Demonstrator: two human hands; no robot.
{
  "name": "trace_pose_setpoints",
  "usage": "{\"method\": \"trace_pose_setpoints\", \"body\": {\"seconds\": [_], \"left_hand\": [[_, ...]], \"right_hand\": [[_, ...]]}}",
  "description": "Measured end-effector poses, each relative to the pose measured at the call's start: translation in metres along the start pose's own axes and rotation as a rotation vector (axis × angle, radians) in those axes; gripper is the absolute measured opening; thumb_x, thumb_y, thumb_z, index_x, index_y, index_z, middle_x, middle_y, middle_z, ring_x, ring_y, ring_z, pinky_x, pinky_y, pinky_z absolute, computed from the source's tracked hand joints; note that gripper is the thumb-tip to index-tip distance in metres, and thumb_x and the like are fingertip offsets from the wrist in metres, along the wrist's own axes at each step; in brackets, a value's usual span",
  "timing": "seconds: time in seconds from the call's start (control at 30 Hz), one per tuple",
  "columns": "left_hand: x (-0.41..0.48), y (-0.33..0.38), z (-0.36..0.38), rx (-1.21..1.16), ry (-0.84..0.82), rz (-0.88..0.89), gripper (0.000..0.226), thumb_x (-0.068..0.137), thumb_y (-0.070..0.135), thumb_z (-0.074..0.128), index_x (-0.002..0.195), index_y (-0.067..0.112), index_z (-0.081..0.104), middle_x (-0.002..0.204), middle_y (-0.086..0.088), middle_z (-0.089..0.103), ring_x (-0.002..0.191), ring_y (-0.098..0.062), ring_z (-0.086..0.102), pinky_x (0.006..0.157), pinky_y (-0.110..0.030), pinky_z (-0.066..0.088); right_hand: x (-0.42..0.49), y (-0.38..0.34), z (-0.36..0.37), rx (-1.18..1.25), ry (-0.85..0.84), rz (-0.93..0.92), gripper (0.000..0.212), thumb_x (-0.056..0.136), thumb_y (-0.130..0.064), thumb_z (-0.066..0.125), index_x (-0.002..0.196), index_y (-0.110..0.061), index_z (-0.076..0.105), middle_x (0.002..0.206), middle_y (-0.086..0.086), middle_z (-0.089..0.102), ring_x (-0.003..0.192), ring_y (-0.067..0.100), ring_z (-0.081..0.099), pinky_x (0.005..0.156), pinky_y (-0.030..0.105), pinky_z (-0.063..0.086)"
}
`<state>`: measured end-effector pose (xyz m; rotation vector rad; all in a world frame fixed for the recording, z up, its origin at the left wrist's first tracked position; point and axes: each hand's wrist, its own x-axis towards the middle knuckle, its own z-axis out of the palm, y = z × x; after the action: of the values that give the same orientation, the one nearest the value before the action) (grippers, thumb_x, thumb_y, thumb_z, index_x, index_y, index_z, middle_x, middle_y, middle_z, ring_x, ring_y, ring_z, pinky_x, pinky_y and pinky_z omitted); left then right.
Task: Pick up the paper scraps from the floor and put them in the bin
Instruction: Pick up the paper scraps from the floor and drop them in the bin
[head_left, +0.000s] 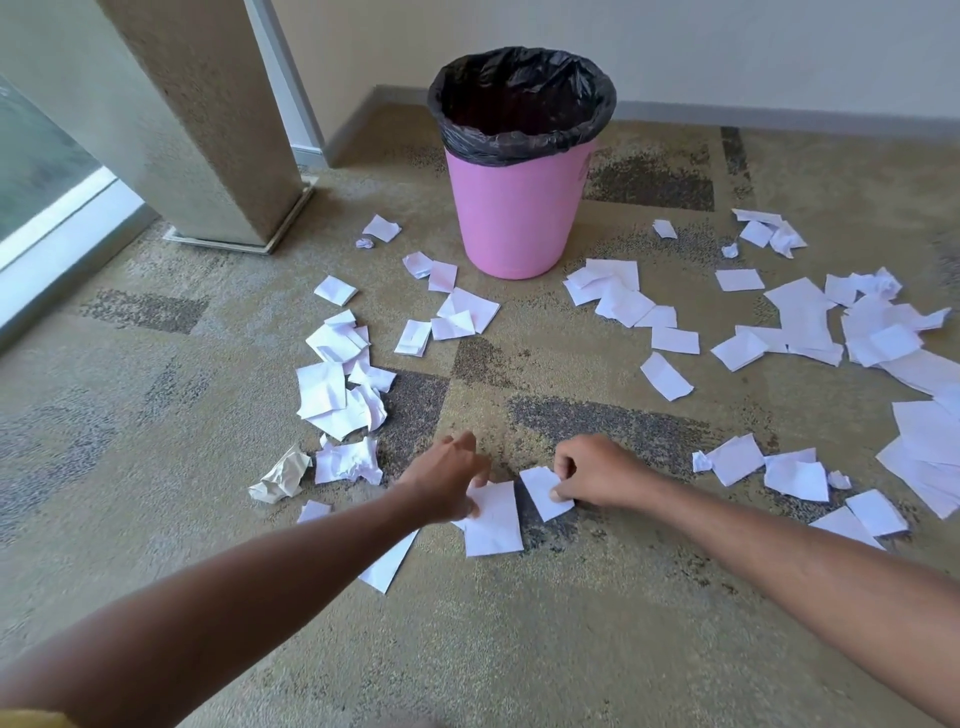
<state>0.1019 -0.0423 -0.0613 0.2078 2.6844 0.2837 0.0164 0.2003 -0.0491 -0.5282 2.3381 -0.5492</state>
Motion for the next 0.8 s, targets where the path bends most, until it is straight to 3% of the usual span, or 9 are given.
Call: {"method": "trace_pose_setpoints", "body": {"seconds": [0.1,0.23,0.33,0.4,0.5,0.57,0.67,0.8], "left_hand": [[-0.001,0.000,-0.003,0.008,0.007,-0.002,0.038,0.079,0.036,0.092,0.108,0.026,0.069,0.126,0.001,0.058,0.121,-0.022,0.050,0.093,-0.041,0.057],[-0.002,-0.002,0.000,0.020,0.012,-0.009,0.035,0.082,0.038,0.088,0.110,0.031,0.068,0.123,0.008,0.067,0.120,-0.017,0.051,0.095,-0.043,0.057],[0.002,-0.009,0.004,-0.060,0.028,0.001,0.030,0.083,0.032,0.088,0.105,0.033,0.068,0.110,0.013,0.069,0.106,-0.012,0.057,0.087,-0.034,0.056],[0.005,-0.009,-0.004,-0.172,0.018,-0.015,0.025,0.083,0.020,0.088,0.096,0.024,0.067,0.100,0.007,0.067,0.093,-0.014,0.060,0.076,-0.027,0.049],[0.014,-0.009,-0.028,-0.363,0.022,-0.121,0.024,0.083,0.013,0.086,0.091,0.019,0.064,0.096,0.004,0.066,0.093,-0.017,0.059,0.072,-0.026,0.047],[0.022,-0.010,-0.045,-0.535,0.057,-0.228,0.025,0.084,0.011,0.083,0.088,0.018,0.059,0.095,0.004,0.063,0.089,-0.016,0.057,0.068,-0.019,0.044],[0.037,-0.018,-0.072,-0.800,0.100,-0.336,0.029,0.085,0.009,0.084,0.083,0.019,0.056,0.091,-0.001,0.060,0.081,-0.017,0.054,0.065,-0.023,0.044],[0.054,-0.022,-0.121,-1.050,0.236,-0.365,0.027,0.088,0.010,0.084,0.087,0.016,0.058,0.094,-0.007,0.064,0.078,-0.018,0.059,0.060,-0.025,0.046]], "right_hand": [[0.008,-0.001,-0.001,0.024,0.001,0.014,0.023,0.078,-0.021,0.091,0.084,-0.016,0.069,0.084,-0.002,0.074,0.071,0.014,0.063,0.069,0.035,0.051],[0.013,0.000,0.001,0.034,-0.007,0.020,0.023,0.077,-0.020,0.091,0.080,-0.018,0.068,0.078,-0.002,0.074,0.071,0.018,0.069,0.075,0.046,0.061],[0.019,-0.002,-0.001,0.086,-0.023,0.021,0.021,0.079,-0.017,0.090,0.083,-0.012,0.069,0.075,0.003,0.075,0.069,0.022,0.074,0.065,0.042,0.060],[0.023,-0.004,-0.005,0.149,-0.040,0.045,0.021,0.082,-0.015,0.088,0.088,-0.009,0.069,0.078,0.008,0.076,0.065,0.019,0.068,0.057,0.035,0.053],[0.032,-0.010,-0.016,0.337,-0.015,0.099,0.018,0.088,-0.009,0.084,0.095,-0.008,0.067,0.090,0.012,0.076,0.070,0.018,0.068,0.059,0.032,0.055],[0.039,-0.015,-0.029,0.506,0.036,0.121,0.018,0.090,-0.008,0.083,0.101,-0.006,0.069,0.098,0.013,0.077,0.073,0.018,0.071,0.064,0.033,0.061],[0.050,-0.024,-0.053,0.780,0.119,0.135,0.023,0.092,-0.008,0.081,0.112,-0.003,0.069,0.106,0.019,0.080,0.081,0.023,0.078,0.072,0.038,0.067],[0.056,-0.047,-0.095,1.059,0.228,0.092,0.013,0.098,-0.005,0.075,0.108,-0.007,0.067,0.100,0.020,0.080,0.080,0.027,0.079,0.073,0.041,0.065]]}}
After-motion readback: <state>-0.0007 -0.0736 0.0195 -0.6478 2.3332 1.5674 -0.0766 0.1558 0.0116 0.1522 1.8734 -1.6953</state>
